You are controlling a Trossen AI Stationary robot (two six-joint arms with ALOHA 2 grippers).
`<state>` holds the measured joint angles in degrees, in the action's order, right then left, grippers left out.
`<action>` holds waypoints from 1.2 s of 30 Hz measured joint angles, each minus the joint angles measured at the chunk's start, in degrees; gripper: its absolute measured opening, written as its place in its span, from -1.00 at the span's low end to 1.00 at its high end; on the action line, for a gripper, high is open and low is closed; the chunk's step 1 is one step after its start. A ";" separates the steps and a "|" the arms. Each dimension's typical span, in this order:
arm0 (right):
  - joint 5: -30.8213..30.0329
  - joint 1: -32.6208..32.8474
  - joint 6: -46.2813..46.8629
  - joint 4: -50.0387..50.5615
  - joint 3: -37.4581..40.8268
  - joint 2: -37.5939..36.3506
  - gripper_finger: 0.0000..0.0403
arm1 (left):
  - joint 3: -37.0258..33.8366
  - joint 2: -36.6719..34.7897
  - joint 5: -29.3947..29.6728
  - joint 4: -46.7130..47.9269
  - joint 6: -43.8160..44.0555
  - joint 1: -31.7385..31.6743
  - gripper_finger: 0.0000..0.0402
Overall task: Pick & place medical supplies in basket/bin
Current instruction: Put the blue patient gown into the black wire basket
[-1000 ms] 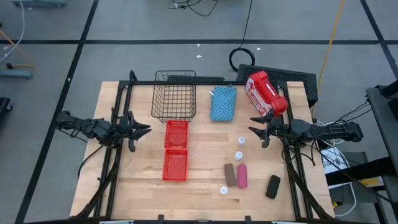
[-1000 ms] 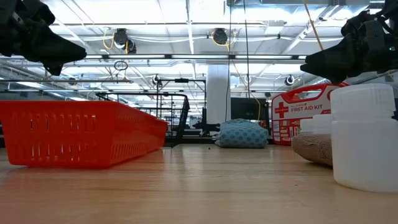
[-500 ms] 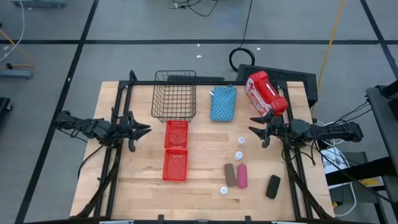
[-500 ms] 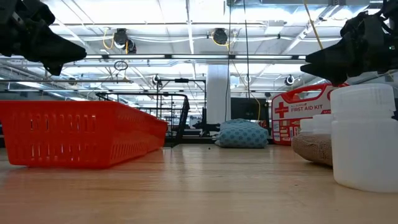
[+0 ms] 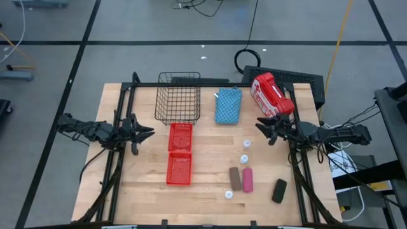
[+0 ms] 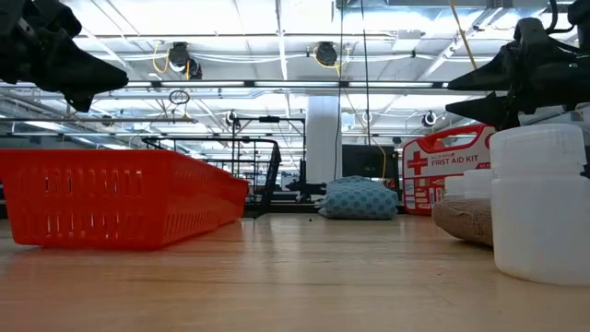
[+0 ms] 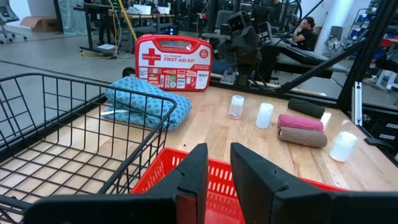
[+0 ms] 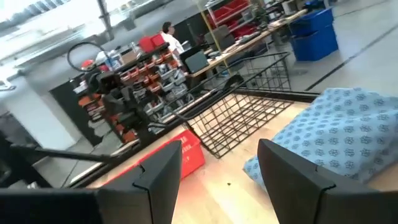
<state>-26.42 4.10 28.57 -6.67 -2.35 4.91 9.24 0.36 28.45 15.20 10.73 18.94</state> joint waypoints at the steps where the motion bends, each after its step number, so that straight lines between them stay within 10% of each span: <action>1: -1.21 0.02 0.85 0.02 0.02 0.02 -0.01 | 0.01 0.00 0.00 -0.02 0.00 0.00 -0.63; 9: -7.78 0.02 9.00 -7.37 0.02 2.36 -0.02 | 0.00 0.00 0.00 -0.04 0.01 0.00 -0.63; 19: 8.72 0.32 -8.22 -46.18 -1.82 21.27 -0.01 | 0.01 0.00 0.00 -0.02 0.01 0.00 -0.63; 26: 10.21 3.01 -24.24 -36.82 -19.63 41.36 0.36 | -0.01 -0.02 -0.02 -0.08 0.01 0.00 -0.63; 36: 2.19 2.90 -34.54 13.90 -53.79 66.63 0.80 | -0.01 -0.01 0.02 -0.43 0.00 0.00 -0.63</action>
<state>-24.23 7.00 -5.97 7.23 -56.14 71.54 9.23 0.35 28.47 14.77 10.73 18.94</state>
